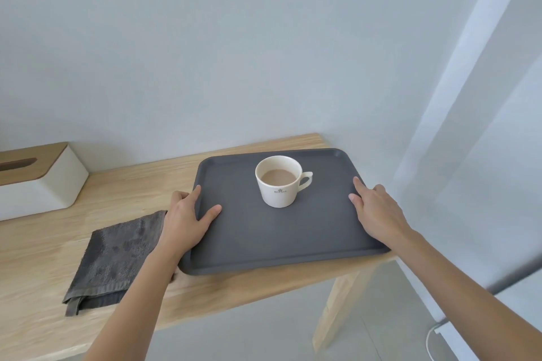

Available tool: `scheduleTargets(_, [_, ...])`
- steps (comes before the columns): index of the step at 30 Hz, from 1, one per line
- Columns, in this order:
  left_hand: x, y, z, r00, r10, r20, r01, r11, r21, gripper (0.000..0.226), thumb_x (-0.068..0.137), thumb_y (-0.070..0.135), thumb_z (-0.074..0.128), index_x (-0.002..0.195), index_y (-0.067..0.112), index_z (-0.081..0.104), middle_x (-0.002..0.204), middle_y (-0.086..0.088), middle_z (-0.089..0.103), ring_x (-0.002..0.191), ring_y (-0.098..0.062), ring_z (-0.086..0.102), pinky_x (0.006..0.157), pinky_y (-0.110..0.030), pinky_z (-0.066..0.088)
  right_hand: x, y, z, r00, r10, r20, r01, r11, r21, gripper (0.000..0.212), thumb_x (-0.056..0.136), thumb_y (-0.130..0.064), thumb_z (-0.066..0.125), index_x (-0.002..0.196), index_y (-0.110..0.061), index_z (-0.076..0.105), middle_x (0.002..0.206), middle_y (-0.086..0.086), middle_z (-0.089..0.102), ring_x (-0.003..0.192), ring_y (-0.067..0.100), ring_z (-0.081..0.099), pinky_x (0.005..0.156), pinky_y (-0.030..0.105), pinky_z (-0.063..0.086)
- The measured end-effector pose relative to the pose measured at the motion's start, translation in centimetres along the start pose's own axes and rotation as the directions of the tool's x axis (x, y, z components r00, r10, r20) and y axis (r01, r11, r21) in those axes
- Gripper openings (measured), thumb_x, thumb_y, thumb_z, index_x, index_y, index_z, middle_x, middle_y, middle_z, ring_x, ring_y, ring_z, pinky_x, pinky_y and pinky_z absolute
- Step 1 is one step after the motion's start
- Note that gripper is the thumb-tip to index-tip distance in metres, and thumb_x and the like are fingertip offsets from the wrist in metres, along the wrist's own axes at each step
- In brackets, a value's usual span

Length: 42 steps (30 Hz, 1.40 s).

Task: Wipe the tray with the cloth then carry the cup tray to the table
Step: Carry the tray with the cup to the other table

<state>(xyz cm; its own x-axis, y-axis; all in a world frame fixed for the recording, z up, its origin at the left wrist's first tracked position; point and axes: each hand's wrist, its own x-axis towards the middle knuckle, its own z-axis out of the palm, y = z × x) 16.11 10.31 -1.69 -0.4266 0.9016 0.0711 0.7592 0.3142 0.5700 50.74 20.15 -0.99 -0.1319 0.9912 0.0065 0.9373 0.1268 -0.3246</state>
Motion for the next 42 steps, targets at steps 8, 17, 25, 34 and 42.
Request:
scheduleTargets(8, [1.9,4.1,1.0,0.984,0.163,0.071,-0.160,0.986,-0.046,0.078,0.083,0.044,0.066,0.146,0.009,0.036,0.124,-0.014,0.045,0.117,-0.028,0.050,0.100,-0.036,0.039,-3.7,2.9,-2.6,0.982,0.153,-0.110,-0.150,0.988,0.030,0.048,0.100,-0.037,0.027,0.147,-0.025,0.027,0.097,0.009,0.040,0.076,0.032,0.047,0.070,0.038,0.041])
scheduleTargets(17, [1.2,12.4,5.1,0.905,0.372,0.208,-0.346,0.926,-0.151,0.077,0.084,0.041,0.067,0.147,0.011,0.035,0.128,-0.012,0.044,0.121,-0.025,0.047,0.099,-0.031,0.035,-10.4,9.6,-5.8,0.904,0.373,-0.208,-0.363,0.928,0.085,0.048,0.101,-0.036,0.029,0.147,-0.024,0.028,0.100,0.014,0.044,0.083,0.035,0.050,0.078,0.041,0.044])
scheduleTargets(25, [-3.4,23.9,12.0,0.782,0.548,0.296,-0.503,0.836,-0.220,0.075,0.083,0.038,0.069,0.145,0.009,0.038,0.123,-0.014,0.048,0.123,-0.026,0.044,0.099,-0.034,0.036,-18.3,19.7,-9.5,0.781,0.565,-0.268,-0.549,0.824,0.139,0.048,0.101,-0.036,0.030,0.148,-0.024,0.028,0.122,0.023,0.048,0.103,0.041,0.054,0.083,0.042,0.043])
scheduleTargets(34, [-11.6,37.8,21.9,0.635,0.680,0.366,-0.575,0.733,-0.363,0.073,0.083,0.036,0.070,0.145,0.014,0.039,0.117,-0.008,0.045,0.123,-0.024,0.046,0.096,-0.028,0.034,-27.0,33.7,-14.6,0.647,0.695,-0.314,-0.656,0.717,0.236,0.050,0.101,-0.032,0.032,0.149,-0.020,0.025,0.130,0.022,0.052,0.116,0.038,0.050,0.090,0.042,0.041])
scheduleTargets(42, [-17.2,48.7,30.1,0.476,0.768,0.428,-0.620,0.638,-0.456,0.072,0.083,0.037,0.070,0.144,0.015,0.040,0.113,-0.004,0.042,0.115,-0.023,0.051,0.093,-0.027,0.036,-32.9,42.7,-17.6,0.489,0.803,-0.341,-0.754,0.585,0.298,0.050,0.101,-0.030,0.035,0.149,-0.018,0.027,0.123,0.026,0.051,0.113,0.040,0.050,0.091,0.041,0.040])
